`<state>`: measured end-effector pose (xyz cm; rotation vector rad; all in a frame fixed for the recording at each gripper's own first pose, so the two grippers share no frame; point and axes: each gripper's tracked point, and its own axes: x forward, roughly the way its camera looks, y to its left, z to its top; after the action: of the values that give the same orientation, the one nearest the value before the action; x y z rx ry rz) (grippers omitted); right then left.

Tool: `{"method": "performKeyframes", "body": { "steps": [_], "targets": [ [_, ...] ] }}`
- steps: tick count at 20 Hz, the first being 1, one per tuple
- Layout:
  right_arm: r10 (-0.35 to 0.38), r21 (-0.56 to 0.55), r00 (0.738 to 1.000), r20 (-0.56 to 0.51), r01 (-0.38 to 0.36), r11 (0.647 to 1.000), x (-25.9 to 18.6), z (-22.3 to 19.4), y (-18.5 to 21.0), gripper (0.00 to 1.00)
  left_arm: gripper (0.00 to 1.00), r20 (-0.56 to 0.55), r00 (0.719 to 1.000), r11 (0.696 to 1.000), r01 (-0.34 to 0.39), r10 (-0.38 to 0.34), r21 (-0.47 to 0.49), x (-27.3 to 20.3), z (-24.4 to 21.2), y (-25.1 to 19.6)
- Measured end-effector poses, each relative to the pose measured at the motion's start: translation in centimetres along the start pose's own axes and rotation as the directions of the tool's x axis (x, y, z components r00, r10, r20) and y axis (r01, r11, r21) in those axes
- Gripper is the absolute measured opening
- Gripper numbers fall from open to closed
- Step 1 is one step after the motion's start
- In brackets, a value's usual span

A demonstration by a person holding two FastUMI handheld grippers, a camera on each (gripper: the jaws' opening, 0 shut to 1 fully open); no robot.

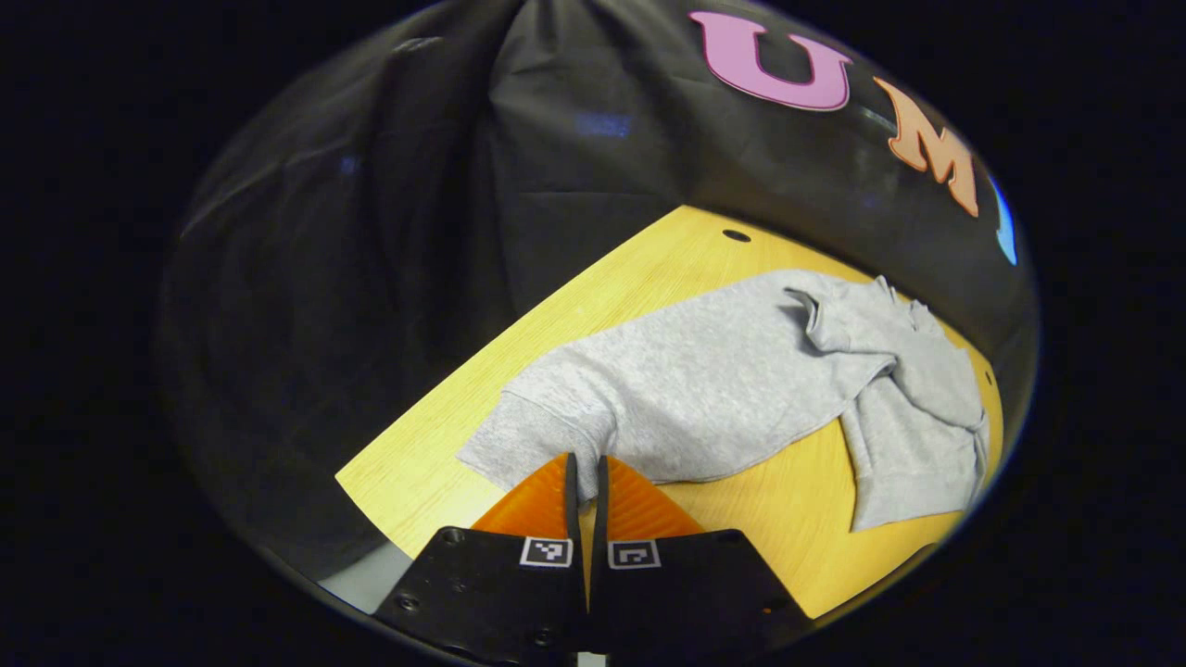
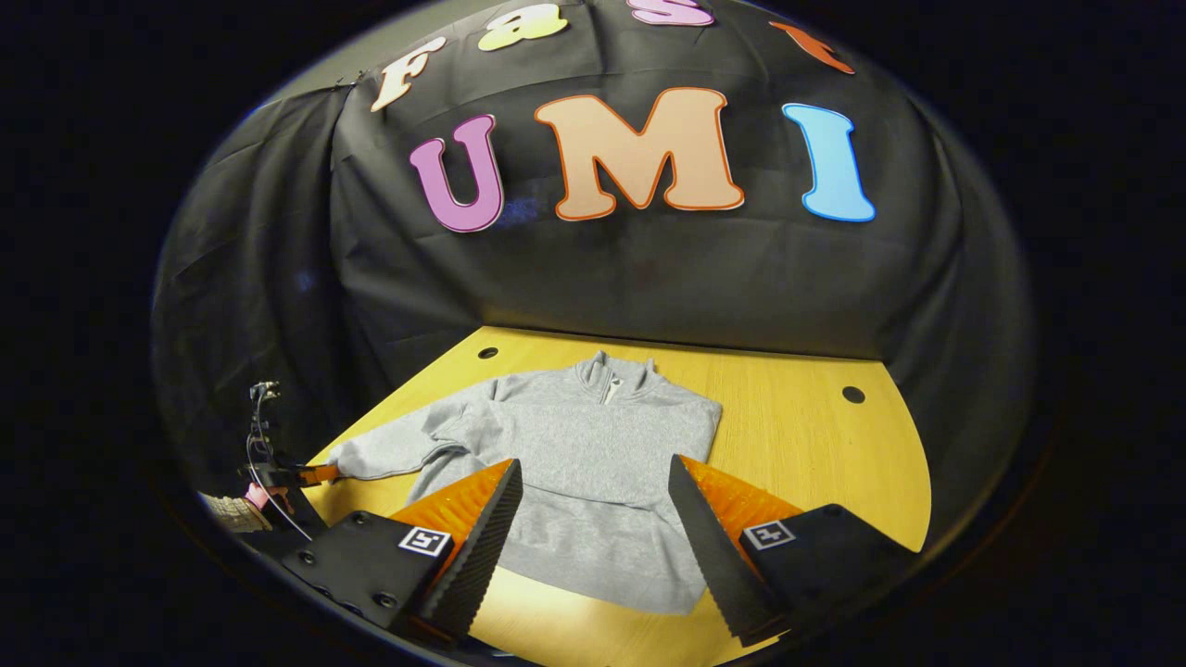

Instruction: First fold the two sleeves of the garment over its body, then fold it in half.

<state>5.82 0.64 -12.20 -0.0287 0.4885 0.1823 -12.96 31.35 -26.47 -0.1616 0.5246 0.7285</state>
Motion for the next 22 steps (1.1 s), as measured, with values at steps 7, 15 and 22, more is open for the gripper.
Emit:
{"method": "performKeyframes", "body": {
  "steps": [7,15,22],
  "targets": [
    [-0.028,0.023,0.999,0.017,0.028,0.999,-2.5,-0.2,-1.2,0.98,0.00,0.146,0.970,0.971,0.212,-0.195,-0.113,-2.7,6.4,-7.0],
    [-0.085,0.059,0.995,0.050,0.082,0.995,-4.5,0.3,-3.6,0.98,0.00,0.237,0.853,0.854,0.503,-0.465,-0.135,-5.5,12.3,-19.5],
    [-0.153,0.088,0.986,0.067,0.147,0.985,-6.3,0.4,-6.4,0.98,0.00,0.213,0.739,0.748,0.662,-0.639,-0.050,-6.1,13.8,-31.6]
  ]
}}
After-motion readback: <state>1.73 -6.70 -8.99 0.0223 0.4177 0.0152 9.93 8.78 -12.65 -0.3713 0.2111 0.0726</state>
